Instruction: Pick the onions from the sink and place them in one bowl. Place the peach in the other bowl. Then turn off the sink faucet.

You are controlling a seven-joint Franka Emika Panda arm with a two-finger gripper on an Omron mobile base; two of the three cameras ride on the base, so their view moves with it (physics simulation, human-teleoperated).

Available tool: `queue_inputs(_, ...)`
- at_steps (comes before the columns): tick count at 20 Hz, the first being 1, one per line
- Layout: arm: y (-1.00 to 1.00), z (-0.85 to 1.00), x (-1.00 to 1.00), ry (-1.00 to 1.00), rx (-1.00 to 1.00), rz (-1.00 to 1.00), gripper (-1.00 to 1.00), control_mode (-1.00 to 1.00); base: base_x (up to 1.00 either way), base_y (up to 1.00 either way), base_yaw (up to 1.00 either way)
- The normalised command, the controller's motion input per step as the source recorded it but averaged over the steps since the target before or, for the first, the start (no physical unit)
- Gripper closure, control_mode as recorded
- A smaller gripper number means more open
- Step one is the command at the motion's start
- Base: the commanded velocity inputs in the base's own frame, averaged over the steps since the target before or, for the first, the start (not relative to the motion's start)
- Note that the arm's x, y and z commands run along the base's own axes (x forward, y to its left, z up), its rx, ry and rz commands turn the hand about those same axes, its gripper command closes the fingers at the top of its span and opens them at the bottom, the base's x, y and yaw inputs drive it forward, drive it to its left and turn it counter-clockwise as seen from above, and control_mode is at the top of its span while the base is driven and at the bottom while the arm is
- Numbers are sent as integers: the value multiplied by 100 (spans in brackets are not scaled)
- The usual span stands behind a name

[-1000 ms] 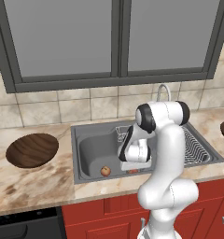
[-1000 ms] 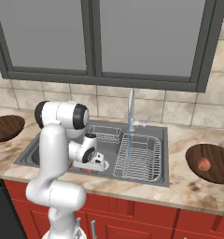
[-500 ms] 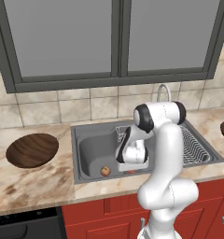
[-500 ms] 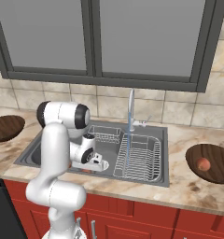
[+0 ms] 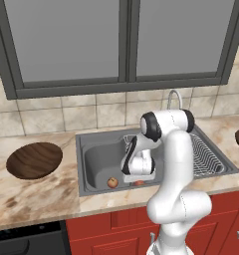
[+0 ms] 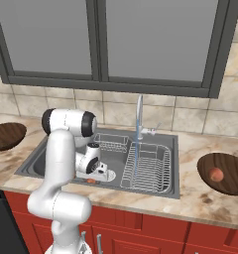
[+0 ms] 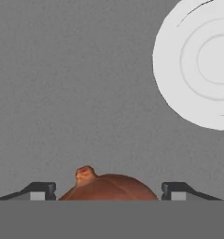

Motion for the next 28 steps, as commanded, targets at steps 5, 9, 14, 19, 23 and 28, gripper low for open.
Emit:
queue_inputs(5, 0, 0, 2, 0, 0, 0, 100, -100, 0, 0, 0)
queue_inputs(9, -5, 16, -1, 0, 0, 0, 100, -100, 0, 0, 0)
queue_inputs(14, -8, 28, -7, 0, 0, 0, 100, -100, 0, 0, 0)
queue_inputs(19, -8, 36, -1, 0, 0, 0, 100, -100, 0, 0, 0)
queue_inputs(23, -7, 67, 0, 0, 0, 0, 100, -100, 0, 0, 0)
queue_inputs(28, 0, 89, 0, 0, 0, 0, 100, -100, 0, 0, 0)
